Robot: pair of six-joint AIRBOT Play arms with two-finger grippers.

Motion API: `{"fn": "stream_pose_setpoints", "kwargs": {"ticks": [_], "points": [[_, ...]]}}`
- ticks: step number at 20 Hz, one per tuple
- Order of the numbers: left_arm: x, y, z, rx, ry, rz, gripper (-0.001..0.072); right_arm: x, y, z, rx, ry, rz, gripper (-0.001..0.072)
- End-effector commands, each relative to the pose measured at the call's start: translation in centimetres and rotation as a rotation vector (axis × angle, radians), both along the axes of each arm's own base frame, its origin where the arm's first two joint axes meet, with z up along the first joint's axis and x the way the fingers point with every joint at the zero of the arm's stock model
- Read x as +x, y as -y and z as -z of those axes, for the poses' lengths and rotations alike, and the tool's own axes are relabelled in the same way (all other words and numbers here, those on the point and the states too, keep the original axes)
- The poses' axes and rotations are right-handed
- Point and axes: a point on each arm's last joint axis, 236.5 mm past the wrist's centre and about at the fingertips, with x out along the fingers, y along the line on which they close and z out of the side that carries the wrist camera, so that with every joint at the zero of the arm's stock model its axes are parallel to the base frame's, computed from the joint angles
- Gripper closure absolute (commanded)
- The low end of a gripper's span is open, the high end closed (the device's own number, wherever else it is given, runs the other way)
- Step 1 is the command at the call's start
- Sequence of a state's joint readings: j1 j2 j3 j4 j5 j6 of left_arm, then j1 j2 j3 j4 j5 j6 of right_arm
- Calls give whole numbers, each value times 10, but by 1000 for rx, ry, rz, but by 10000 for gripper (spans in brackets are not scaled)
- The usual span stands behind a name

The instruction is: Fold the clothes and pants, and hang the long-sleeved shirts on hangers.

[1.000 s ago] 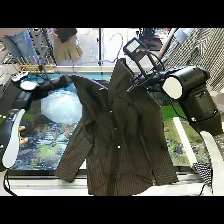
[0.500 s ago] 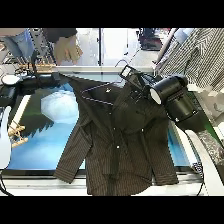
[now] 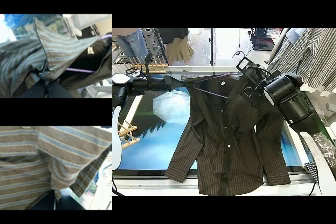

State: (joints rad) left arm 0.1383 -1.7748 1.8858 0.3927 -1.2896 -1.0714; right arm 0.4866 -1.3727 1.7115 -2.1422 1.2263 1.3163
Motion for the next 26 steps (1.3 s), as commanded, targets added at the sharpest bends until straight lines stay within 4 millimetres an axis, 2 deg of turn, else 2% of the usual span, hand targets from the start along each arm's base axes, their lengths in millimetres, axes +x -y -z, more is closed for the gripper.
{"fn": "stream_pose_setpoints", "kwargs": {"ticks": [1, 3, 5, 8, 10, 13, 15, 17, 20, 23, 25, 26], "points": [[3, -5, 8, 51, 12, -13, 692, 3, 1, -9, 8, 37, 5, 691], [14, -19, 16, 103, 23, -65, 692, 3, 1, -10, 7, 41, 4, 691], [18, -22, 15, 103, 34, -85, 692, 4, 2, -11, -13, 41, -7, 691], [45, -37, 6, 108, 107, -201, 692, -3, -10, -8, -27, 2, -94, 691], [59, -48, -1, 105, 142, -274, 692, -6, -4, -12, -35, 5, -83, 691], [59, -48, -1, 105, 142, -273, 691, -6, 3, -17, -64, 17, -68, 691], [50, -37, -6, 63, 124, -228, 690, -5, 3, -15, -82, 9, -78, 691], [34, -21, -19, -31, 96, -150, 690, 0, 9, -16, -125, 22, -68, 691], [-11, -1, -29, -103, 34, 40, 690, 7, 19, -16, -193, 36, -48, 691], [-62, 11, -25, -104, -64, 238, 690, 15, 20, -8, -200, 37, -23, 692], [-82, 12, -22, -98, -94, 317, 690, 18, 21, -3, -183, 41, 8, 692], [-85, 12, -22, -98, -99, 333, 690, 20, 21, 0, -190, 37, 12, 692]]}}
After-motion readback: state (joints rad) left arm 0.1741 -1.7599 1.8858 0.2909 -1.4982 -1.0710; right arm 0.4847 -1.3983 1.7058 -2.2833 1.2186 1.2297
